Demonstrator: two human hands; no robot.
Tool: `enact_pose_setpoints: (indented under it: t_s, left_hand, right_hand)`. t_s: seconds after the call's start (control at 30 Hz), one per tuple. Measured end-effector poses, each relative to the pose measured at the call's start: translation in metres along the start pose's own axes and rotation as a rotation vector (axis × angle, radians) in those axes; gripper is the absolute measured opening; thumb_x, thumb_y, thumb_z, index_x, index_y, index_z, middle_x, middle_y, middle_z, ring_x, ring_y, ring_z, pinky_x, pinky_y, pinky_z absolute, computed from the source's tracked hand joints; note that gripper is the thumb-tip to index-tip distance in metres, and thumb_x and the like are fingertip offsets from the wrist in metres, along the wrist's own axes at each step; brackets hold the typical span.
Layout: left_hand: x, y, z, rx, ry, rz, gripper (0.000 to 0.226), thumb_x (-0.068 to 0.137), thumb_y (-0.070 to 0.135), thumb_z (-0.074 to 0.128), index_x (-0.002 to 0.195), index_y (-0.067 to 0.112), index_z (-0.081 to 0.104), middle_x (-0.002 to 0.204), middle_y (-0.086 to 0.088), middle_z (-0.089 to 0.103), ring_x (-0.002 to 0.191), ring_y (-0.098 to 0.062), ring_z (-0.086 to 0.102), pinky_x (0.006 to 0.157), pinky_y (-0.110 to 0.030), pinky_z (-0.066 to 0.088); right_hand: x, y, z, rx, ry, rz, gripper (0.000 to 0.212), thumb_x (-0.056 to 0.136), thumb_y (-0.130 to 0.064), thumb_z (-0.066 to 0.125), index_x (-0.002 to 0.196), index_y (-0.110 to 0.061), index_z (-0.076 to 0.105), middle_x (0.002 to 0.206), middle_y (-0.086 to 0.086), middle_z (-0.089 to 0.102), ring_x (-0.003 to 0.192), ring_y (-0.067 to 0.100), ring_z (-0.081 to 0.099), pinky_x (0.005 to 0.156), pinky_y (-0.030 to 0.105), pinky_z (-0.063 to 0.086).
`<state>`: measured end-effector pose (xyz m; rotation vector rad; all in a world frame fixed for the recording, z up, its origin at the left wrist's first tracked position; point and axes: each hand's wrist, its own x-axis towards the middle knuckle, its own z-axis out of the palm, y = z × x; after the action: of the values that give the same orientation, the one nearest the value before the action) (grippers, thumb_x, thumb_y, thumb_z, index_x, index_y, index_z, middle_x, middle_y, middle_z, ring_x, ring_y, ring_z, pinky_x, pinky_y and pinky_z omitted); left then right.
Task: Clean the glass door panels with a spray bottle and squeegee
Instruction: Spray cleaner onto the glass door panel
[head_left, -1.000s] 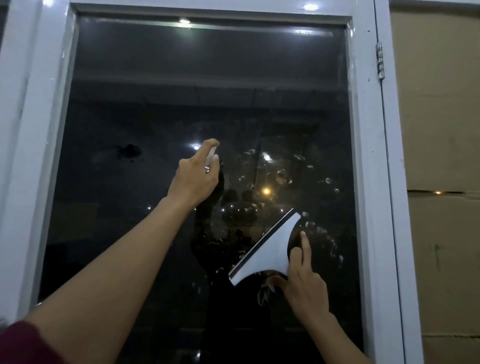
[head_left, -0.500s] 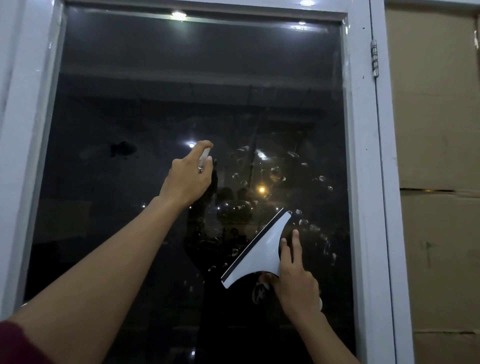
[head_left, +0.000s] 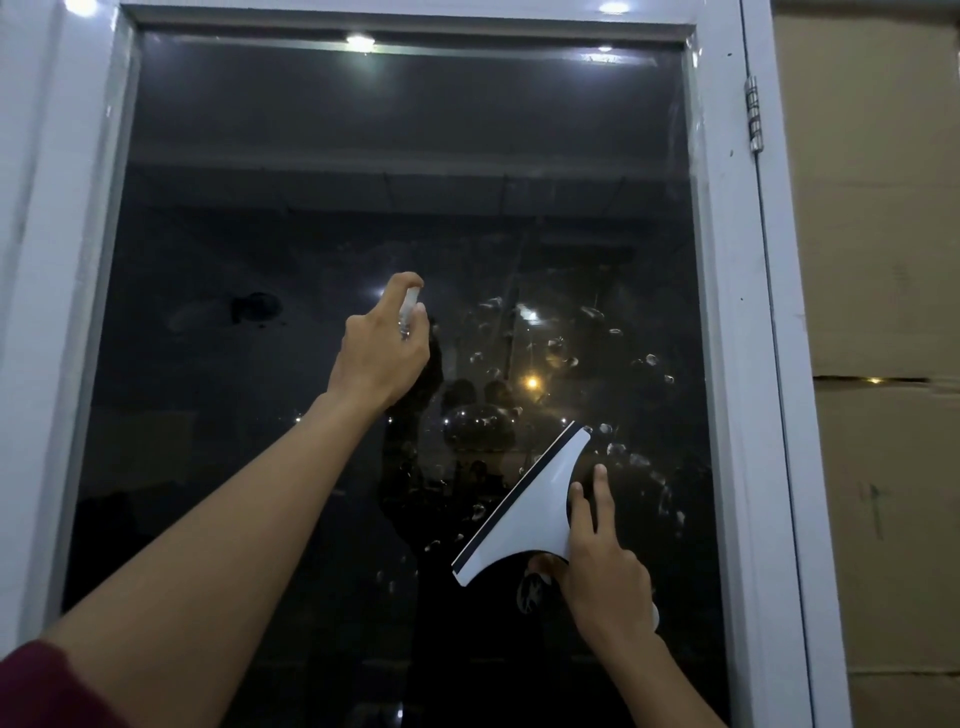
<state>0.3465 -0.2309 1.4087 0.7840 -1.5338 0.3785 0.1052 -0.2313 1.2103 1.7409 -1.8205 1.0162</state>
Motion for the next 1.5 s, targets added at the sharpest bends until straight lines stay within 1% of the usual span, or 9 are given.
enact_pose_setpoints:
  t_s: [0.43,0.57,0.7,0.9,1.0,1.13,1.33,1.43,1.5]
  left_hand:
    - [0.004,0.006,-0.008,-0.014,0.119,0.024,0.023,0.104,0.028,0.042,0.126,0.033,0.042,0.057,-0.002,0.054,0.04,-0.011,0.048,0.038,-0.023,0.04]
    - [-0.009,0.002,-0.015,0.005,0.087,0.001,0.016,0.1,0.03,0.044,0.115,0.035,0.043,0.059,-0.014,0.057,0.043,-0.021,0.049,0.04,-0.035,0.044]
    - [-0.023,-0.003,-0.019,0.016,0.106,-0.042,0.01,0.1,0.033,0.044,0.11,0.036,0.043,0.059,-0.008,0.058,0.047,-0.024,0.054,0.044,-0.035,0.046]
    - [-0.025,0.012,-0.02,-0.007,0.123,-0.014,0.022,0.102,0.031,0.041,0.123,0.037,0.043,0.057,-0.014,0.058,0.047,-0.033,0.057,0.043,-0.039,0.047]
    - [-0.02,0.031,-0.015,-0.004,0.128,0.052,0.026,0.103,0.031,0.041,0.128,0.036,0.042,0.053,-0.011,0.053,0.04,-0.024,0.05,0.038,-0.032,0.042]
    - [-0.016,0.057,0.0,0.017,0.134,0.111,0.03,0.104,0.027,0.043,0.134,0.031,0.043,0.051,0.004,0.047,0.036,-0.007,0.043,0.039,-0.018,0.033]
    - [-0.021,0.095,0.023,-0.045,0.078,0.138,0.034,0.105,0.025,0.043,0.139,0.023,0.044,0.057,0.008,0.05,0.036,-0.002,0.046,0.041,-0.021,0.035]
    - [-0.023,0.108,0.037,-0.073,0.064,0.145,0.034,0.105,0.022,0.043,0.139,0.022,0.045,0.086,-0.021,0.07,0.043,-0.002,0.048,0.043,-0.023,0.035]
    - [-0.027,0.115,0.048,-0.085,0.06,0.152,0.035,0.105,0.022,0.043,0.14,0.022,0.045,0.076,-0.014,0.068,0.044,-0.002,0.046,0.046,-0.023,0.037]
  right_hand:
    - [0.001,0.001,0.0,-0.029,-0.001,0.0,0.09,0.083,-0.055,0.066,0.154,-0.021,0.021,0.162,0.001,-0.015,0.044,0.007,0.042,0.041,0.014,0.024]
    - [0.001,0.0,-0.003,-0.008,-0.016,-0.018,0.091,0.083,-0.055,0.066,0.154,-0.02,0.02,0.162,0.002,-0.014,0.047,0.004,0.041,0.043,0.013,0.025]
    - [0.002,0.0,-0.003,-0.012,-0.014,-0.033,0.091,0.084,-0.056,0.064,0.154,-0.02,0.018,0.162,0.002,-0.014,0.05,0.002,0.04,0.043,0.013,0.026]
    - [0.0,0.0,-0.003,-0.008,-0.003,-0.04,0.088,0.087,-0.053,0.063,0.154,-0.02,0.017,0.162,0.003,-0.014,0.048,0.003,0.041,0.042,0.014,0.024]
    - [-0.003,0.006,-0.003,0.022,0.054,-0.033,0.084,0.085,-0.039,0.072,0.153,-0.02,0.027,0.163,0.006,-0.003,0.043,0.002,0.036,0.04,0.013,0.02]
    - [-0.01,0.03,-0.008,0.173,0.258,-0.062,0.094,0.059,-0.021,0.093,0.141,-0.006,0.048,0.152,0.02,0.035,0.043,-0.001,0.032,0.045,0.004,0.018]
    - [-0.024,0.093,-0.021,0.209,0.27,-0.012,0.092,0.063,-0.026,0.09,0.142,-0.008,0.047,0.152,0.017,0.032,0.062,0.017,0.062,0.05,0.003,0.03]
    - [-0.028,0.125,-0.02,0.228,0.301,0.045,0.09,0.065,-0.021,0.089,0.143,-0.01,0.046,0.151,0.016,0.031,0.05,0.007,0.049,0.041,0.004,0.025]
    - [-0.028,0.139,-0.018,0.222,0.261,0.085,0.094,0.069,-0.02,0.086,0.148,-0.013,0.038,0.155,0.017,0.026,0.044,0.0,0.04,0.038,0.006,0.023]
